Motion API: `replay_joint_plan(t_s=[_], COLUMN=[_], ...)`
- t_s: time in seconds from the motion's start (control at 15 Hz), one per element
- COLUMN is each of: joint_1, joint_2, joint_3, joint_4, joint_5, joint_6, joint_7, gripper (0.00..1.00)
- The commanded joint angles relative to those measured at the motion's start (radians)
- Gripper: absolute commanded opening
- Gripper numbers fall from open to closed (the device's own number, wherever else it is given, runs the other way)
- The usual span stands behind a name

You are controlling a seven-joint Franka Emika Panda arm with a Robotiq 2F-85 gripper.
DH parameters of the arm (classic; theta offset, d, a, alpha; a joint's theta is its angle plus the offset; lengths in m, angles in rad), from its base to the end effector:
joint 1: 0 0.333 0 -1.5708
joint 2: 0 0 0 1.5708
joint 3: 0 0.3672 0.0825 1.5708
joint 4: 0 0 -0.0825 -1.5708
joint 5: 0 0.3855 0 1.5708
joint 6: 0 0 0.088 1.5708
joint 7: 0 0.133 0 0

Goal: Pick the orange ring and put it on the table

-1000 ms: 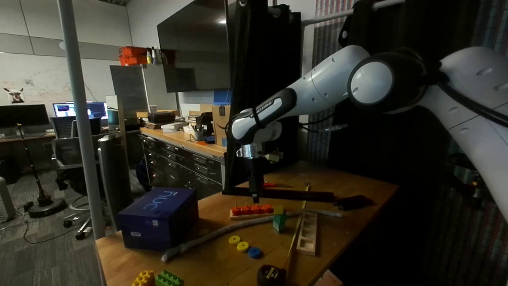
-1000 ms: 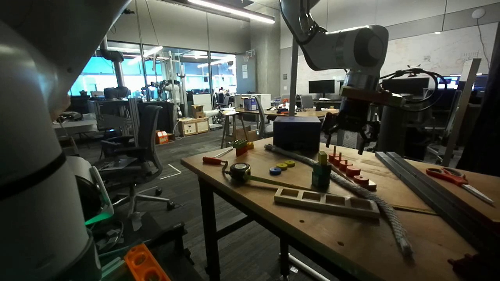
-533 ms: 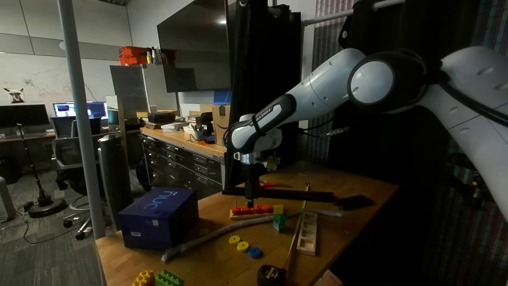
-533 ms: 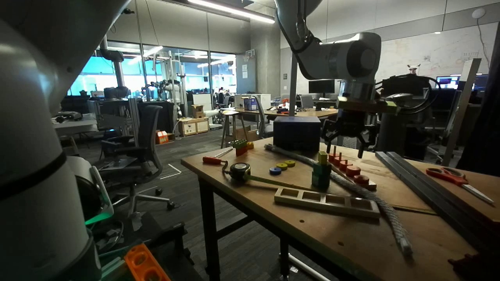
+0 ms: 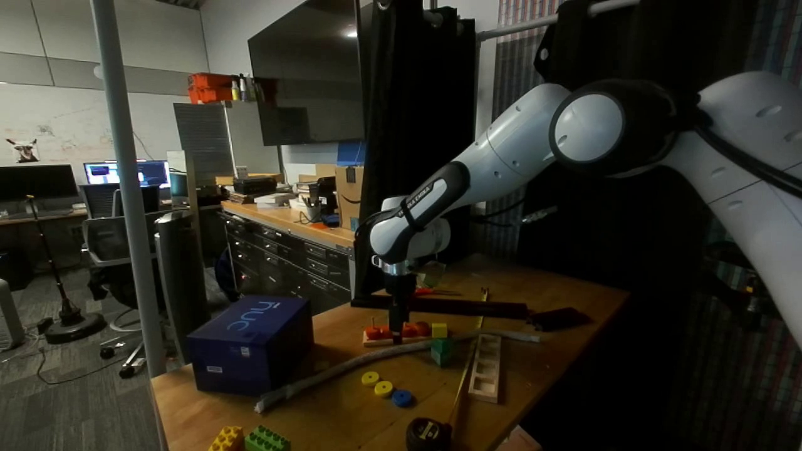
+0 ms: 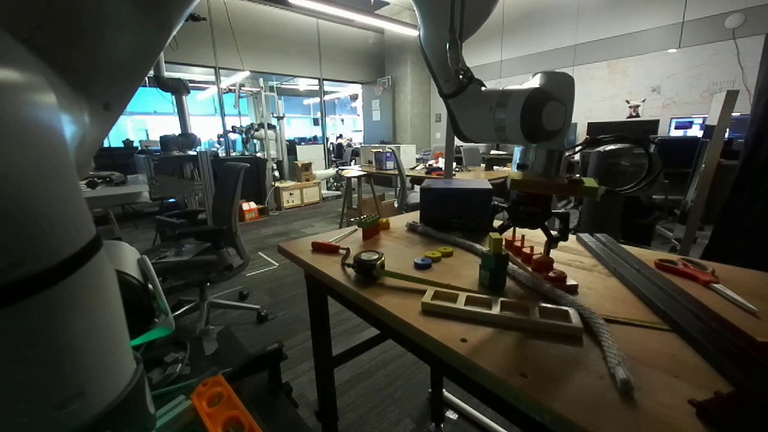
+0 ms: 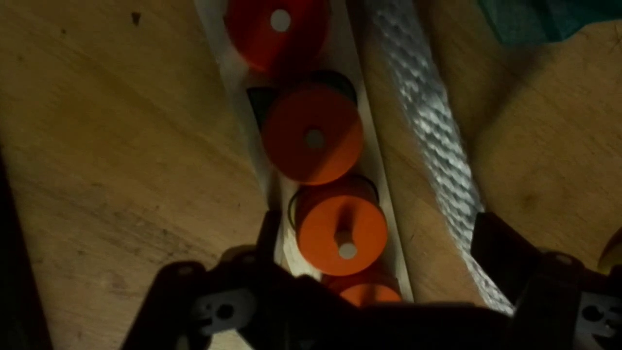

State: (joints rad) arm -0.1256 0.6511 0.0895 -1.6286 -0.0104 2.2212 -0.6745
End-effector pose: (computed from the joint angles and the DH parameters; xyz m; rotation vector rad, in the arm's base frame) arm 0.7139 -0.0349 0.2503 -2.9273 -0.9510 0.0558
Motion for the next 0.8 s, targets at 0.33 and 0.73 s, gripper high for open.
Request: replay_joint_plan(t_s=[0.33,0.73], joint_1=[0.0,0.003], joint_2=[-0.055,-0.072], joint_3=[-0.003,-0.011], joint_4=[-0.047,-0.047], joint_5=[-0.009,-0.021], joint_6=[0.045,0.04], joint_7=[0.011,0.011], gripper=[1.0,1.0])
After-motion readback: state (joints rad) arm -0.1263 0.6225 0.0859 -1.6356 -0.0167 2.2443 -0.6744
